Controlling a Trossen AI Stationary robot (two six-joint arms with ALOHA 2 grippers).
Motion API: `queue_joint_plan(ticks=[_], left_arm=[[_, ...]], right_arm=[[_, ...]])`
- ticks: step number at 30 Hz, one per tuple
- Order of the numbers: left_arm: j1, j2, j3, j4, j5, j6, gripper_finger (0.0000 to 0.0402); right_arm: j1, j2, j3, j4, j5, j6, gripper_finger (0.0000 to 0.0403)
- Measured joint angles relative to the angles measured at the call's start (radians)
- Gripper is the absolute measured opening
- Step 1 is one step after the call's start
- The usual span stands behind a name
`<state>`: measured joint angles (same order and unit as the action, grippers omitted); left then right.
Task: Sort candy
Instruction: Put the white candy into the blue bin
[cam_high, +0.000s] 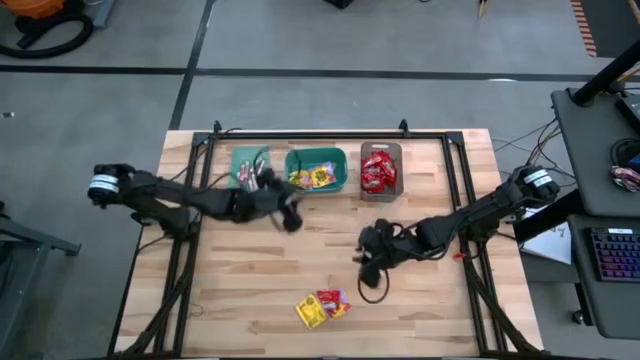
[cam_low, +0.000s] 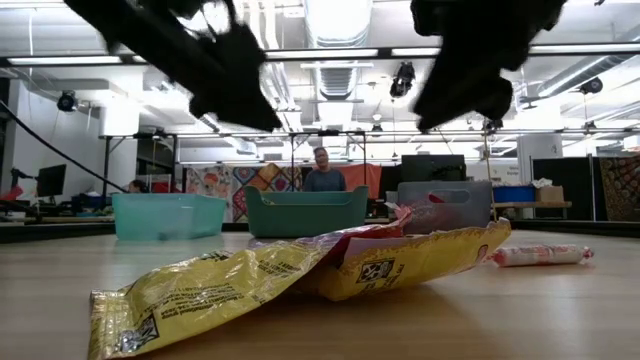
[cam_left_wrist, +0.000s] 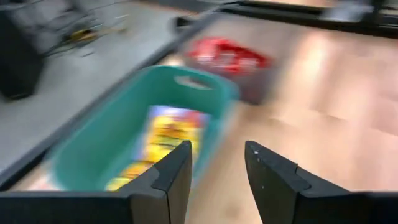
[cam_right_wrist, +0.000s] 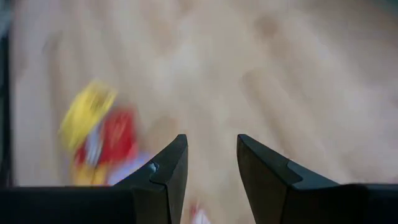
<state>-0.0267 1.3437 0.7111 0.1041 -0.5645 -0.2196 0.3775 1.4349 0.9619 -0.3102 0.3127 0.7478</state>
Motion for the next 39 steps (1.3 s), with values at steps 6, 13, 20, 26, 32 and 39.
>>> queue_joint_plan(ticks=[6, 13, 20, 26, 32, 39], left_arm=[[-0.287, -0.022, -0.005, 0.002, 0.000, -0.003, 0.0131], [-0.533, -0.008, -0.006, 0.020, -0.138, -0.066, 0.0128], [-0.636, -0.006, -0.006, 0.024, -0.262, -0.142, 0.0127], [-0.666, -0.002, -0.006, 0.024, -0.263, -0.165, 0.0127], [-0.677, 0.047, -0.007, 0.044, -0.265, -0.195, 0.0127], [-0.703, 0.152, -0.007, 0.165, -0.264, -0.205, 0.0127]], right_arm=[[0.075, 0.027, 0.000, -0.089, -0.186, -0.176, 0.0130], [0.120, 0.127, 0.022, -0.232, -0.182, -0.122, 0.0130], [0.111, 0.253, 0.052, -0.279, -0.173, -0.121, 0.0121], [0.109, 0.299, 0.059, -0.271, -0.171, -0.133, 0.0068], [0.109, 0.307, 0.056, -0.241, -0.144, -0.149, 0.0017], [0.108, 0.299, 0.049, -0.027, -0.099, -0.226, 0.0008]])
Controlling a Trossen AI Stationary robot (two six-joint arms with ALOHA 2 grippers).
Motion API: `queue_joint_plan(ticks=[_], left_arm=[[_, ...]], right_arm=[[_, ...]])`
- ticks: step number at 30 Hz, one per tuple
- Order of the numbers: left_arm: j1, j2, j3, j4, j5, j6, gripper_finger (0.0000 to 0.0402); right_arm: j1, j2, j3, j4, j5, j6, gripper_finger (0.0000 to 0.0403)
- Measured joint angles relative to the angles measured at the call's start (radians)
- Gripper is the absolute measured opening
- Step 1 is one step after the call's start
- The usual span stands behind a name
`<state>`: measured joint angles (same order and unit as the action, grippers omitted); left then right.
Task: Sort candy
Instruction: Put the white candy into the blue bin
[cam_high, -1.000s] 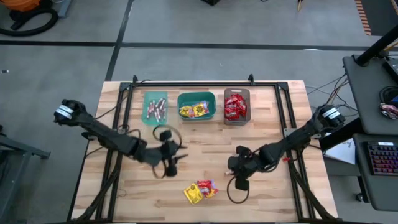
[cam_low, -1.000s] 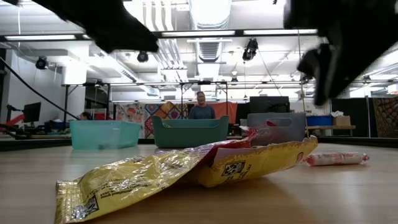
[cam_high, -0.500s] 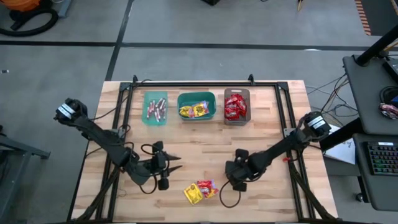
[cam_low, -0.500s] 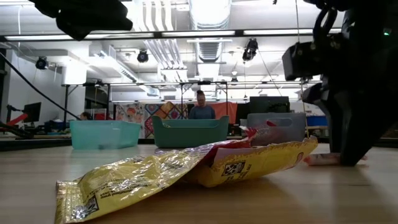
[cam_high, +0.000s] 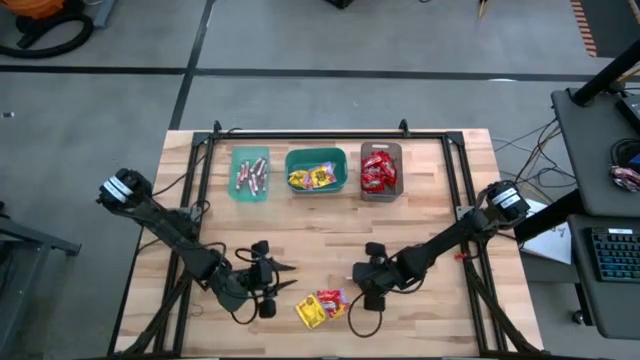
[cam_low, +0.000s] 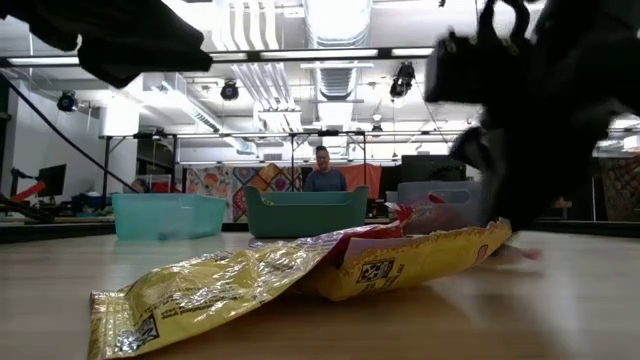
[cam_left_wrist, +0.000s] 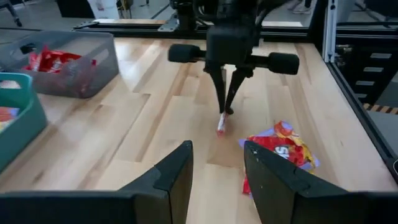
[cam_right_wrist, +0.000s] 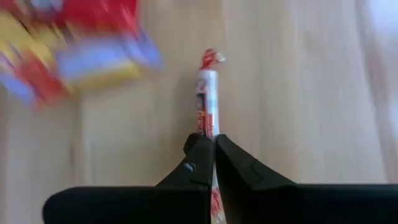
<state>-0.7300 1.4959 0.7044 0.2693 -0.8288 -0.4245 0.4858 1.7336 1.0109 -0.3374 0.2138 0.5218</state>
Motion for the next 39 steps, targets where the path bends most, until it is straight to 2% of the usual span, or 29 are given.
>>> queue_joint_plan(ticks=[5, 9, 14, 18, 21, 27, 30, 39], left_arm=[[-0.002, 0.081, 0.000, 0.110, 0.000, 0.003, 0.0128], [-0.001, 0.127, 0.000, 0.159, -0.001, 0.004, 0.0127], [0.006, 0.166, 0.000, 0.203, -0.059, 0.004, 0.0128], [0.010, 0.177, 0.000, 0.209, -0.081, 0.004, 0.0128], [0.011, 0.177, 0.000, 0.203, -0.081, 0.004, 0.0128], [0.011, 0.183, 0.000, 0.176, -0.073, 0.007, 0.0128], [0.016, 0.221, 0.000, 0.180, -0.069, 0.007, 0.0128], [0.053, 0.445, 0.001, 0.465, -0.059, 0.007, 0.0154]], right_arm=[[-0.004, 0.000, 0.000, 0.192, 0.112, -0.111, 0.0008], [-0.022, -0.004, 0.000, 0.271, 0.178, -0.166, 0.0008], [-0.048, 0.003, 0.002, 0.519, 0.171, -0.287, 0.0008], [-0.059, 0.003, 0.001, 0.662, 0.109, -0.380, 0.0008], [-0.066, 0.003, 0.002, 0.658, 0.101, -0.399, 0.0008], [-0.072, 0.004, -0.001, 0.493, 0.100, -0.361, 0.0008], [-0.074, 0.004, -0.003, 0.465, 0.100, -0.350, 0.0009], [-0.074, 0.004, -0.003, 0.485, 0.101, -0.349, 0.0009]])
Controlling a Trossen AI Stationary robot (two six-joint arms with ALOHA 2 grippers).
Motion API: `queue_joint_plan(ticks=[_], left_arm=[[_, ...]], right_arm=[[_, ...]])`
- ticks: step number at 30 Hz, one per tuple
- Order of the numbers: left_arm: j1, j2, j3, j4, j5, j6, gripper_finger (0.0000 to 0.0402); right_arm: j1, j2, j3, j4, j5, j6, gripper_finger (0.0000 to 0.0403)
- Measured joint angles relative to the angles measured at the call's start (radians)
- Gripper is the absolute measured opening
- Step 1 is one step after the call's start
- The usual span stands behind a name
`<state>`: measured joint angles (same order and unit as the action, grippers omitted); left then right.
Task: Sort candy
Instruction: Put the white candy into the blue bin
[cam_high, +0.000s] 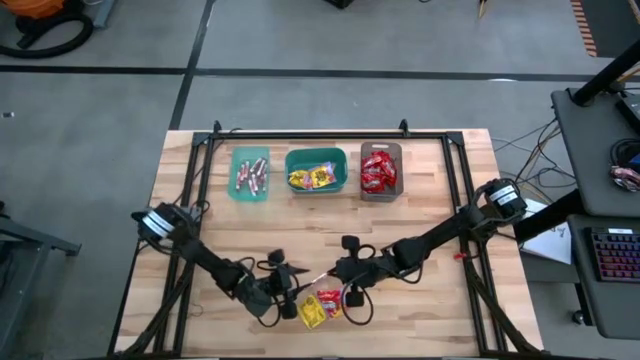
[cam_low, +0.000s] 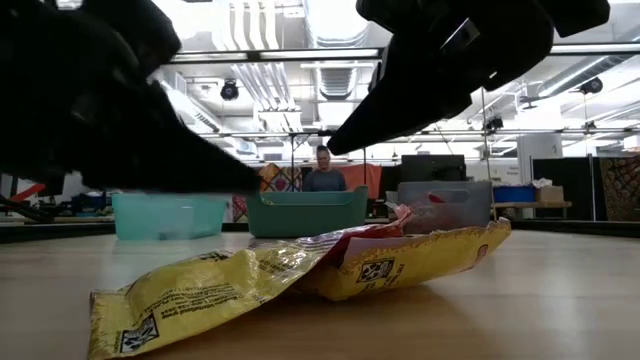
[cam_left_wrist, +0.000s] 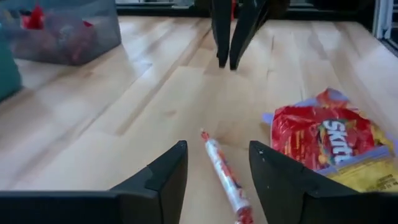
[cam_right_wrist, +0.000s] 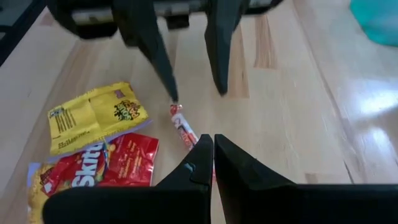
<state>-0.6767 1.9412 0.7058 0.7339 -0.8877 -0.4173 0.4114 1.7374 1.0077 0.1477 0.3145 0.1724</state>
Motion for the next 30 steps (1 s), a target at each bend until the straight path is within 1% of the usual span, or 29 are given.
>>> queue_joint_plan(ticks=[6, 9, 14, 18, 21, 24, 27, 30], left_arm=[[0.024, 0.113, 0.000, 0.135, 0.020, 0.000, 0.0171], [0.031, 0.152, 0.000, 0.192, 0.059, -0.001, 0.0172], [0.032, 0.180, 0.000, 0.217, 0.080, 0.000, 0.0172], [0.034, 0.204, 0.001, 0.217, 0.092, -0.001, 0.0163], [0.034, 0.209, 0.001, 0.211, 0.086, -0.006, 0.0150], [0.034, 0.207, 0.001, 0.201, 0.083, -0.004, 0.0125], [0.034, 0.207, 0.002, 0.199, 0.084, 0.000, 0.0088], [0.034, 0.205, 0.001, 0.193, 0.083, 0.001, 0.0044]], right_arm=[[0.000, 0.000, 0.000, 0.000, 0.000, 0.012, 0.0009], [0.000, 0.000, 0.000, 0.000, 0.000, 0.011, 0.0009], [0.000, 0.000, 0.000, 0.000, 0.000, 0.011, 0.0009], [0.000, 0.000, 0.000, 0.000, 0.001, 0.011, 0.0009], [0.000, 0.000, 0.000, 0.000, 0.001, 0.011, 0.0009], [0.000, 0.000, 0.000, 0.000, 0.001, 0.011, 0.0009], [0.000, 0.000, 0.000, 0.000, 0.001, 0.011, 0.0009], [0.000, 0.000, 0.000, 0.000, 0.001, 0.011, 0.0009]])
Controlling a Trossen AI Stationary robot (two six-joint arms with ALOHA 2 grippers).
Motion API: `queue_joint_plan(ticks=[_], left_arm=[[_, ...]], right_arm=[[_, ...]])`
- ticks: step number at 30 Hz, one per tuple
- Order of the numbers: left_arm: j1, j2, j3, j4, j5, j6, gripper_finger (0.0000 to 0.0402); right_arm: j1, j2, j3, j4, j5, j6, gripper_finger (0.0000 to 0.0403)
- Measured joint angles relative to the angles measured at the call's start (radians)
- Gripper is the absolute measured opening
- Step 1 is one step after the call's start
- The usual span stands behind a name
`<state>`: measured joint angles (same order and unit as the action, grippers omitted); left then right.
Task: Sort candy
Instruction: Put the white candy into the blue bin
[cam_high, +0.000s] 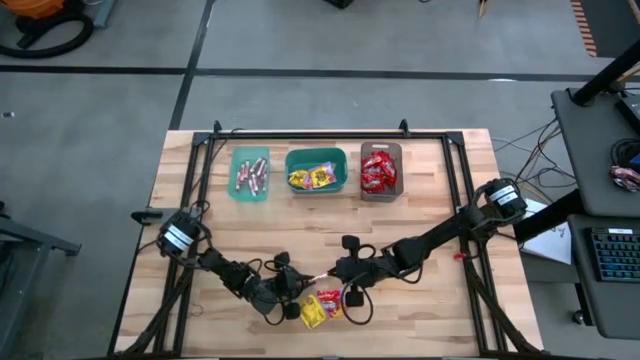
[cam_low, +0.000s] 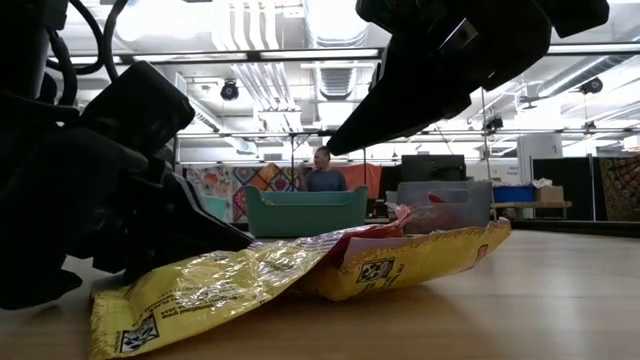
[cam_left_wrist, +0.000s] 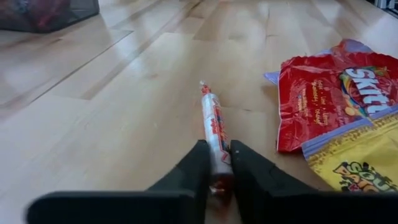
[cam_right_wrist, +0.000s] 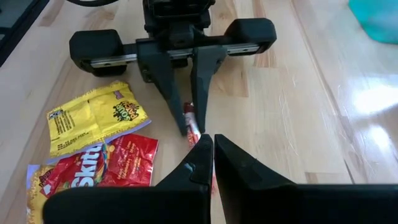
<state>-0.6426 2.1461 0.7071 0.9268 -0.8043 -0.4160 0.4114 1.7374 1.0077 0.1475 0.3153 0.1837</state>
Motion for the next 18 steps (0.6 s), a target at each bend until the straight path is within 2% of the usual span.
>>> queue_joint_plan(ticks=[3, 9, 15, 18], left_arm=[[0.001, -0.017, -0.005, -0.011, 0.003, 0.003, 0.0015], [0.006, -0.140, -0.046, -0.134, -0.003, 0.007, 0.0019], [0.022, -0.433, -0.110, -0.421, -0.109, 0.006, 0.0013], [0.061, -0.625, -0.124, -0.715, -0.170, -0.060, 0.0013]], right_arm=[[0.000, 0.000, 0.000, 0.000, 0.000, 0.000, 0.0009], [0.000, -0.001, 0.000, -0.001, 0.014, 0.000, 0.0009], [-0.002, -0.021, 0.000, -0.009, 0.053, -0.001, 0.0009], [-0.004, -0.029, 0.000, -0.007, 0.053, 0.000, 0.0009]])
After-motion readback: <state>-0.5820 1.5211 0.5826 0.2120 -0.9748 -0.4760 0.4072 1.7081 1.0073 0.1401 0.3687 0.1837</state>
